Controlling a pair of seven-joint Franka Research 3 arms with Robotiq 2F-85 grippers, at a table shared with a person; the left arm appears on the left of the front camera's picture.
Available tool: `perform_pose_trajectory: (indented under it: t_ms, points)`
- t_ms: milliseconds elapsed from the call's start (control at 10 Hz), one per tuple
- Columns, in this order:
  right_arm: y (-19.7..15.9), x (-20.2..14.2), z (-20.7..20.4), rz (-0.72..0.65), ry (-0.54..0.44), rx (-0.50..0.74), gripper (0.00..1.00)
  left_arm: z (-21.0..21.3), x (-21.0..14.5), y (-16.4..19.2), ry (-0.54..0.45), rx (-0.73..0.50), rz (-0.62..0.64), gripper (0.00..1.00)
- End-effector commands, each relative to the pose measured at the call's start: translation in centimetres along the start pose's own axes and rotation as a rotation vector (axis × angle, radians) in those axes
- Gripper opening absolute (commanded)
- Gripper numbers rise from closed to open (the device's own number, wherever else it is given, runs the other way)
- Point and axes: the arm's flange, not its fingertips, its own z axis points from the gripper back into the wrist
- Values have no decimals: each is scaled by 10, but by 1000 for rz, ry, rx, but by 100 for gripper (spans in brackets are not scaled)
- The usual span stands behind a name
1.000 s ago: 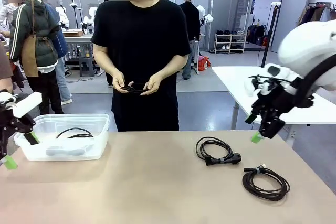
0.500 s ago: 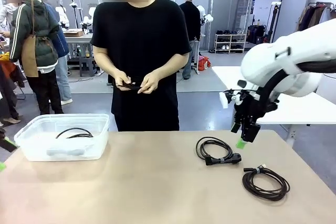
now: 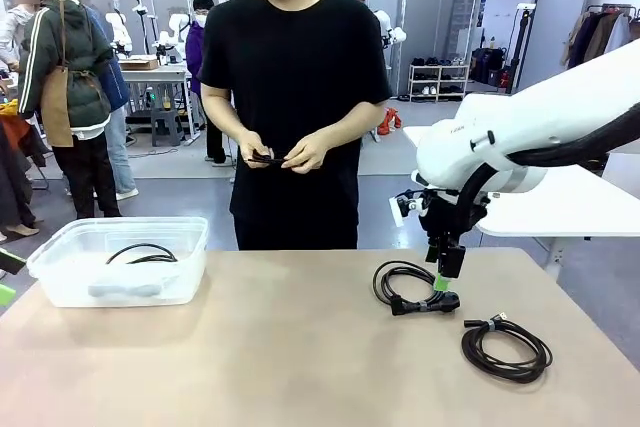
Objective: Organize and store the cables.
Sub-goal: Place the Power Cable into the Organizing box.
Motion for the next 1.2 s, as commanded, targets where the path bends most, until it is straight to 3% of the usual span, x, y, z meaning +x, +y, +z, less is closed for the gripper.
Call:
perform_pose_trajectory:
  t_ms: [0, 600, 1100]
  points:
    - [-7, 13, -11, -40, 53, -4, 100, 4, 4, -2, -5, 10, 24, 100]
    - [-4, 5, -13, -19, 32, 5, 100, 4, 4, -2, -5, 10, 24, 100]
    - [-1, 6, -69, -15, 63, -33, 100, 4, 4, -2, -5, 10, 24, 100]
